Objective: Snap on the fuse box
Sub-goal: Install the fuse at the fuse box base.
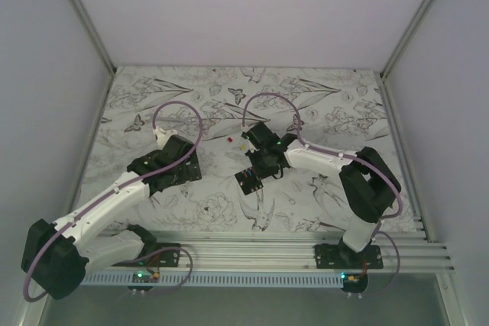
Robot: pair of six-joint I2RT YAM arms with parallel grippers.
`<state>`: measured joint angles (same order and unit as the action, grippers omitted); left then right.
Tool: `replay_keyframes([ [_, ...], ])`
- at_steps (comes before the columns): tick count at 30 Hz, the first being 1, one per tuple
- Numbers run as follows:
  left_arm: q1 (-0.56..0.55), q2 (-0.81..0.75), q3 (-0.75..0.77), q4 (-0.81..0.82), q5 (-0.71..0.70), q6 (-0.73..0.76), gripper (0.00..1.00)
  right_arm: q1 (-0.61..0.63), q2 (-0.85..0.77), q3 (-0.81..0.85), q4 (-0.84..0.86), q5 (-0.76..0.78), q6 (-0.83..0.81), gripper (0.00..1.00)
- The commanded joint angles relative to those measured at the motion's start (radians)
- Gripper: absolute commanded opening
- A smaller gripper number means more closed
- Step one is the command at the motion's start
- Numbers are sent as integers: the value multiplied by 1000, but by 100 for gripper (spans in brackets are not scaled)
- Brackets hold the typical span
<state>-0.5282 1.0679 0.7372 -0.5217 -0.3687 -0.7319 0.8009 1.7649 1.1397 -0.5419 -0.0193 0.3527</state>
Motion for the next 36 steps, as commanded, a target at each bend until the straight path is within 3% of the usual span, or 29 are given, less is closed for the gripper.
replay_keyframes([
  [1, 8, 2, 3, -37, -13, 5, 100, -19, 33, -75, -51, 30, -6, 0],
  [17, 10, 0, 2, -39, -12, 3, 100, -9, 166, -39, -104, 77, -1, 0],
  [27, 11, 7, 3, -41, -5, -1, 100, 42, 192, -35, -161, 200, 17, 0],
  [33, 13, 1, 1, -41, -6, -1, 100, 68, 90, 21, -152, 193, 16, 0],
  [36, 13, -5, 1, -43, -4, -1, 100, 71, 41, 49, -146, 175, 13, 5],
])
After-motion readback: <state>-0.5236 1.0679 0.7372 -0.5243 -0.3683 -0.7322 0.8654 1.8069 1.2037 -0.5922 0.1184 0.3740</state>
